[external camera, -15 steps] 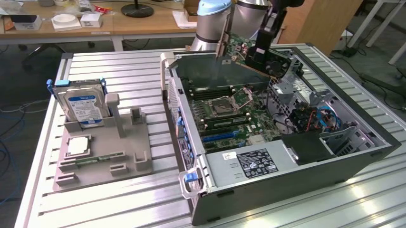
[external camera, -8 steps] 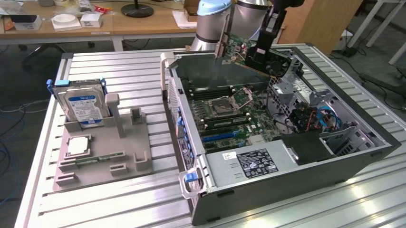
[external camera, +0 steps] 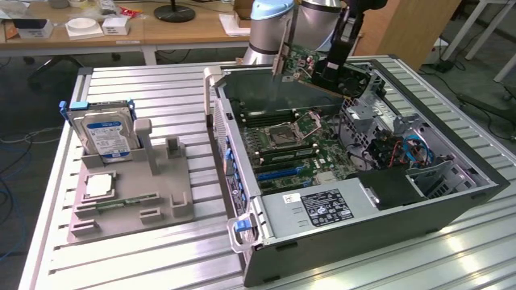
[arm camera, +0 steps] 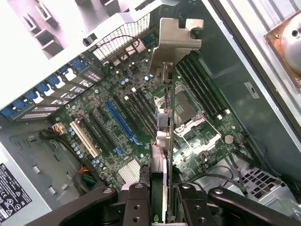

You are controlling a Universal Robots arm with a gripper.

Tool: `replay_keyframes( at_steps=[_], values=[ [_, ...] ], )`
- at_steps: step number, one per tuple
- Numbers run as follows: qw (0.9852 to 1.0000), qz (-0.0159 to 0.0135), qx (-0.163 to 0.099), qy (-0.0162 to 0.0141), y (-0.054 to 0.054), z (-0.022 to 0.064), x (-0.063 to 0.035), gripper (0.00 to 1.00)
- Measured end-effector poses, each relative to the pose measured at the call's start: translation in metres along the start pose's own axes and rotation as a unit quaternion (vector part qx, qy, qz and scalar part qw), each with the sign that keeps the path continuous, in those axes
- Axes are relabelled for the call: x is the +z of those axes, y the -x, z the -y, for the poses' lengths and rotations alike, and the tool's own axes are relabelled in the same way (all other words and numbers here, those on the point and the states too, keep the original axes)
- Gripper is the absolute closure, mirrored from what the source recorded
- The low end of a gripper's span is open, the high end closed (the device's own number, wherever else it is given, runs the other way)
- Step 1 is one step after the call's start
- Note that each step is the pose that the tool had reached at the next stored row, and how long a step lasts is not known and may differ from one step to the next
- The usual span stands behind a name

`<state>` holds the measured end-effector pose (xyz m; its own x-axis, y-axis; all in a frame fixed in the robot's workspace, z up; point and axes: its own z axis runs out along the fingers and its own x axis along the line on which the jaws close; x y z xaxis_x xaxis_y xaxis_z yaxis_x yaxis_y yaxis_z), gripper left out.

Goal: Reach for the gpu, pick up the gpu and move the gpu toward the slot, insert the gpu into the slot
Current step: 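Insert the gpu into the slot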

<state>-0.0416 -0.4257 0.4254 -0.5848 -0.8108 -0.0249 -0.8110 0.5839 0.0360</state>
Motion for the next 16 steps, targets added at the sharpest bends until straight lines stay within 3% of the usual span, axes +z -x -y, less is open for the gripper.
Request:
replay_keyframes(
  at_steps=[9, 16],
  values=[
    [0.9991, -0.0015, -0.041, 0.001, -0.0002, 0.0001, 0.0001, 0.73],
    [0.9972, -0.0027, -0.075, 0.0019, -0.0002, 0.0001, 0.0002, 0.73]
  ],
)
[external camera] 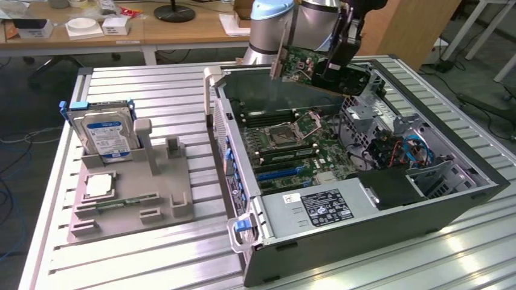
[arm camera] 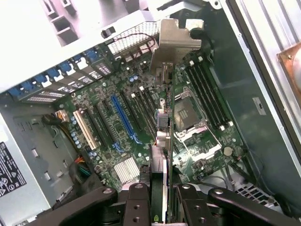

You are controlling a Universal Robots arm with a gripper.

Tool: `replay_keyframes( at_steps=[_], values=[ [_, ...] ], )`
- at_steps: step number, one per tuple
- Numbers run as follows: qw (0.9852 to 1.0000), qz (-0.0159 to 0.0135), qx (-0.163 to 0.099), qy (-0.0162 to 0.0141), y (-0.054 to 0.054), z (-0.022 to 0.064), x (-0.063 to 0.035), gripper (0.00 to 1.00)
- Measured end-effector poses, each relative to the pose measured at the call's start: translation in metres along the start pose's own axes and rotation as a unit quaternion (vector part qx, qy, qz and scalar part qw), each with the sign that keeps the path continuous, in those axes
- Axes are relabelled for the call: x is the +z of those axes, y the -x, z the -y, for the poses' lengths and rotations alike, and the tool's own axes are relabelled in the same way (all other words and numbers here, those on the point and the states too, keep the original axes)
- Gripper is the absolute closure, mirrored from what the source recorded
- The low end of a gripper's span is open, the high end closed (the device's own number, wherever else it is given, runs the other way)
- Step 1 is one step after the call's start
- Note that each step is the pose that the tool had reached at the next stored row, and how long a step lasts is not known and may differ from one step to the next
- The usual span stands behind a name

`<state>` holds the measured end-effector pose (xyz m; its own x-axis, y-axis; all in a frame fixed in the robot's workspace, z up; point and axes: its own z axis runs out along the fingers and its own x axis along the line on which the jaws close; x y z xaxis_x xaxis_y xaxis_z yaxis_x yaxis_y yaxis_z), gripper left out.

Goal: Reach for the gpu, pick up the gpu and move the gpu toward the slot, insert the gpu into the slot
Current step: 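Insert the gpu into the slot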

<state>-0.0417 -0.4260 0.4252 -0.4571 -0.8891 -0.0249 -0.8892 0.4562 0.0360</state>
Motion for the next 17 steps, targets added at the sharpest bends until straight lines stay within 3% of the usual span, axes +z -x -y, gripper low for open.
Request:
replay_keyframes(
  at_steps=[7, 14, 17],
  values=[
    [0.999, -0.0017, -0.046, 0.0011, 0.0, 0.0, 0.0001, 0.73],
    [0.9949, -0.0037, -0.101, 0.0025, 0.0, 0.0, 0.0004, 0.73],
    [0.9945, -0.0039, -0.104, 0.0026, 0.0, 0.0, 0.0004, 0.73]
  ],
)
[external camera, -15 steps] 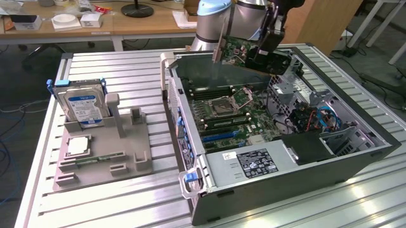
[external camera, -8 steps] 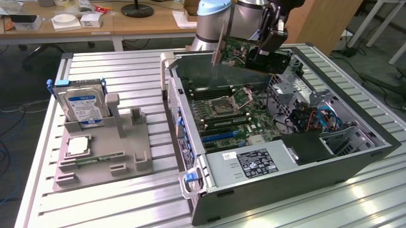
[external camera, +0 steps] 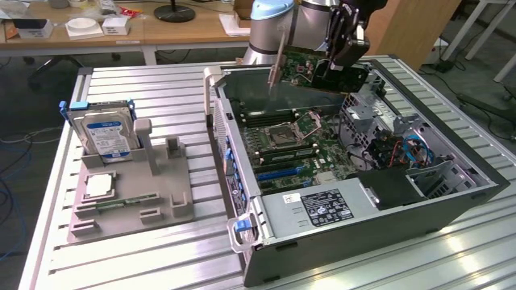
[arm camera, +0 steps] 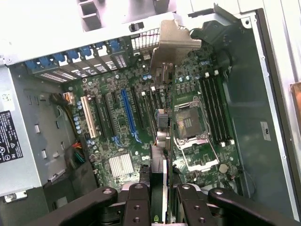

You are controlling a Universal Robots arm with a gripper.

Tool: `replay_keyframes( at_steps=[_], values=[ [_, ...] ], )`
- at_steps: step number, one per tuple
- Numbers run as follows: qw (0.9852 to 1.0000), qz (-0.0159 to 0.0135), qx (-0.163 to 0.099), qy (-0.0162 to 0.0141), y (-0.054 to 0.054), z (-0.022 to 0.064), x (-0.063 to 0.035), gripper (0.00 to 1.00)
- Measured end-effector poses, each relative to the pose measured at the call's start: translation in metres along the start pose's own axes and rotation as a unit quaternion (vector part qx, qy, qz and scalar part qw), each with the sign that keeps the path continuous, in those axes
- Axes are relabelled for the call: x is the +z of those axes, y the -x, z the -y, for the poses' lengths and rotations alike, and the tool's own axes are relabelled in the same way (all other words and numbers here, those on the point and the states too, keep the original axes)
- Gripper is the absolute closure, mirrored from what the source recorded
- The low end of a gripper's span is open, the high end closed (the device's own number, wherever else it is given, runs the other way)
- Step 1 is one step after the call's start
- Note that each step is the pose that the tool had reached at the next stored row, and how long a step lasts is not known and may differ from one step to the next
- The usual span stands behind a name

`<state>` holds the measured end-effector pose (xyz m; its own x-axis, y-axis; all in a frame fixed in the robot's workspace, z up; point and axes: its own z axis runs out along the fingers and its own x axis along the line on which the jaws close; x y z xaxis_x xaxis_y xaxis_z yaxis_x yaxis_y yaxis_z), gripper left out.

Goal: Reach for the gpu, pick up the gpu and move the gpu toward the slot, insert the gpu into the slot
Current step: 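Insert the gpu into the slot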

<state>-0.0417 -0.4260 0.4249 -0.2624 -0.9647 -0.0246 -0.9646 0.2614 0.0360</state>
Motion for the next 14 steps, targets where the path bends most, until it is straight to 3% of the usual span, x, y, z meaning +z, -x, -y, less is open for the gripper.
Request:
replay_keyframes(
  at_steps=[3, 5, 6, 10, 14],
  values=[
    [1.0, 0.0007, -0.003, -0.0024, 0.0006, -0.0008, 0.0005, 0.73],
    [0.9999, 0.0027, -0.004, -0.01, 0.0006, -0.0017, 0.0016, 0.73],
    [0.9999, 0.0034, -0.004, -0.0123, 0.0007, -0.0021, 0.0025, 0.73],
    [0.9996, 0.0033, -0.025, -0.0128, 0.0016, -0.0023, 0.0066, 0.73],
    [0.9983, 0.0026, -0.058, -0.0118, 0.0014, -0.0023, 0.0094, 0.73]
  ],
)
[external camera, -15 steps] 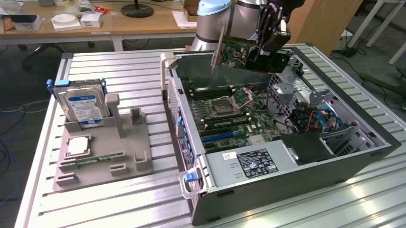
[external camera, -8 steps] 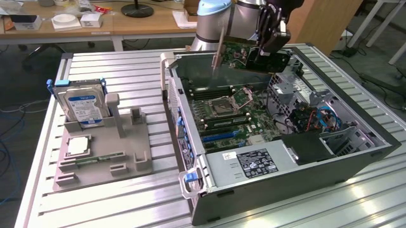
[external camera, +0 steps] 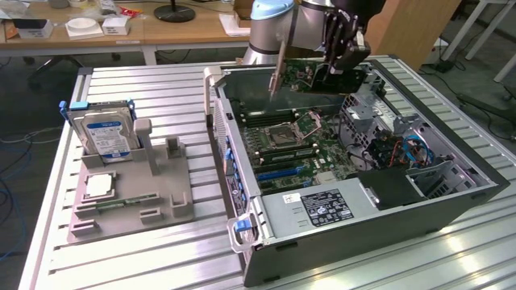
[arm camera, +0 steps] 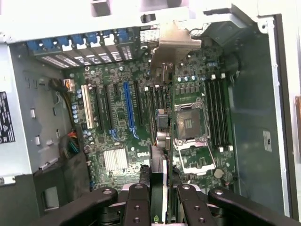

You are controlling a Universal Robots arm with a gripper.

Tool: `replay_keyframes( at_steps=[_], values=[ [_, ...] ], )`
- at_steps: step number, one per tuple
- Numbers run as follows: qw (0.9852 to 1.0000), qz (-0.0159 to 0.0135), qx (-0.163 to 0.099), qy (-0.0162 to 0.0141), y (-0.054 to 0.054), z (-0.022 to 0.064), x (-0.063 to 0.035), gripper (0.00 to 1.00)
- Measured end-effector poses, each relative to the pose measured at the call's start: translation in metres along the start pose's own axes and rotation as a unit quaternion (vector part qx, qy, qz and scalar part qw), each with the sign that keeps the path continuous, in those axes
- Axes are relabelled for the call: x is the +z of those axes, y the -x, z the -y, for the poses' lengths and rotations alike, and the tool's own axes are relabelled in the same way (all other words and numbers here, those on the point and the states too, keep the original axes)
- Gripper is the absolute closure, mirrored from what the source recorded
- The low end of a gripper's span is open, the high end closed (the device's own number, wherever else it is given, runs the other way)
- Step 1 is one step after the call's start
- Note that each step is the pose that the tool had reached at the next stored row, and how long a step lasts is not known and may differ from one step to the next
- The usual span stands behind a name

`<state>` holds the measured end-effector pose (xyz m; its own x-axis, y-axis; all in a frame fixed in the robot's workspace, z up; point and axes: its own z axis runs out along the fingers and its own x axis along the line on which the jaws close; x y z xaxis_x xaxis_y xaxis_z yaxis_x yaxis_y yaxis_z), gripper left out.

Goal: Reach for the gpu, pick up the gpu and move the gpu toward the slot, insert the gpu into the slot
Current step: 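Insert the gpu into the slot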

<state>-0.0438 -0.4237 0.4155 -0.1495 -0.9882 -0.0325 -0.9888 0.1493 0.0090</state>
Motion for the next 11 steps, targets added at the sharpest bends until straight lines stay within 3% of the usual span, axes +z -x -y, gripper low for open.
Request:
replay_keyframes(
  at_steps=[11],
  values=[
    [1.0, 0.0005, -0.003, 0.0001, -0.001, 0.0002, 0.0167, 0.73]
  ],
)
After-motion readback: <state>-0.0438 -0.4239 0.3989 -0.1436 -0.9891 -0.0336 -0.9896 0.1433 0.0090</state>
